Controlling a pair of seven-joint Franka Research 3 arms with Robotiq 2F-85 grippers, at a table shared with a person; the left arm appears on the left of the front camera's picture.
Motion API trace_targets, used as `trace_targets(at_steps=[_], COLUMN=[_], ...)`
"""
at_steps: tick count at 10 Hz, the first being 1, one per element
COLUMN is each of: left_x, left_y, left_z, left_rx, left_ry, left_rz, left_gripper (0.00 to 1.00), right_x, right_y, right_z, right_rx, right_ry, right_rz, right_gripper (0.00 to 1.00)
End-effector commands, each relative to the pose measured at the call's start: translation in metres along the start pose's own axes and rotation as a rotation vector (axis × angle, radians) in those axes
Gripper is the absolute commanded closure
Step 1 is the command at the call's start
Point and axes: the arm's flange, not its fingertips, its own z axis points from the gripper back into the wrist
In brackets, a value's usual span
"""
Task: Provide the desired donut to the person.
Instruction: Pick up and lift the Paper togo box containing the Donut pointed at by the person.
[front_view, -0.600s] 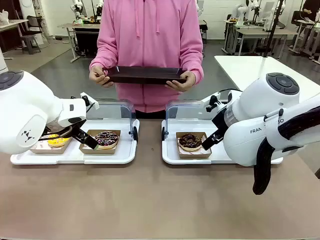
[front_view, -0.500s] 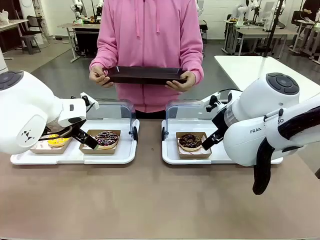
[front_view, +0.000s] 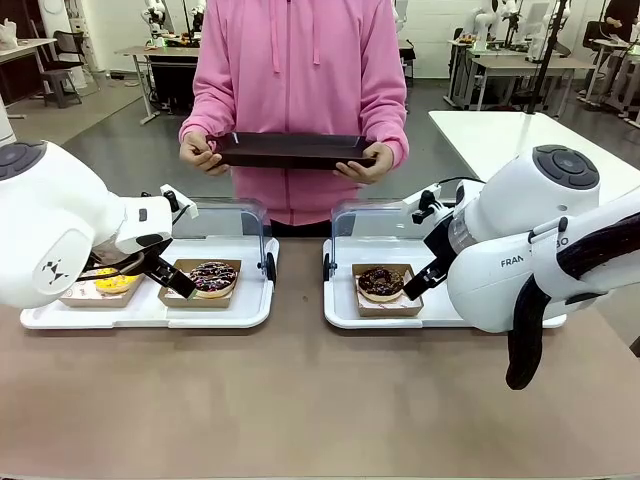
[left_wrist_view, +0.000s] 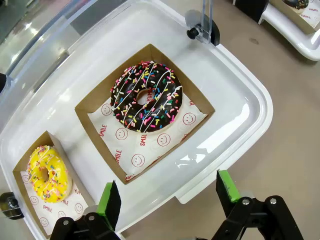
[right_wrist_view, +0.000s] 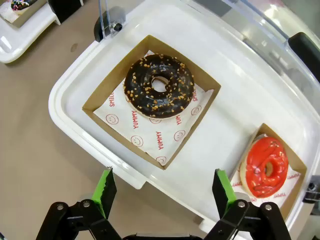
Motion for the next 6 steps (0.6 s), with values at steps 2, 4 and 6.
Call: trace_targets(at_steps=[2, 4, 6], left_x=[0.0, 0.0, 0.0], left_y=[0.0, 0.0, 0.0], left_z=[0.0, 0.0, 0.0], left_rx=[0.0, 0.0, 0.0], left_ry=[0.0, 0.0, 0.0], left_rz=[0.0, 0.0, 0.0], left_gripper=[0.0, 0.0, 0.0], right_x=[0.0, 0.0, 0.0], right_y=[-0.0001, -0.0001, -0.0001], right_z=[0.0, 0.0, 0.0], right_rx=[0.0, 0.0, 0.0], right_ry=[0.0, 0.0, 0.0], right_rz=[0.0, 0.0, 0.0], right_gripper=[0.0, 0.0, 0.0])
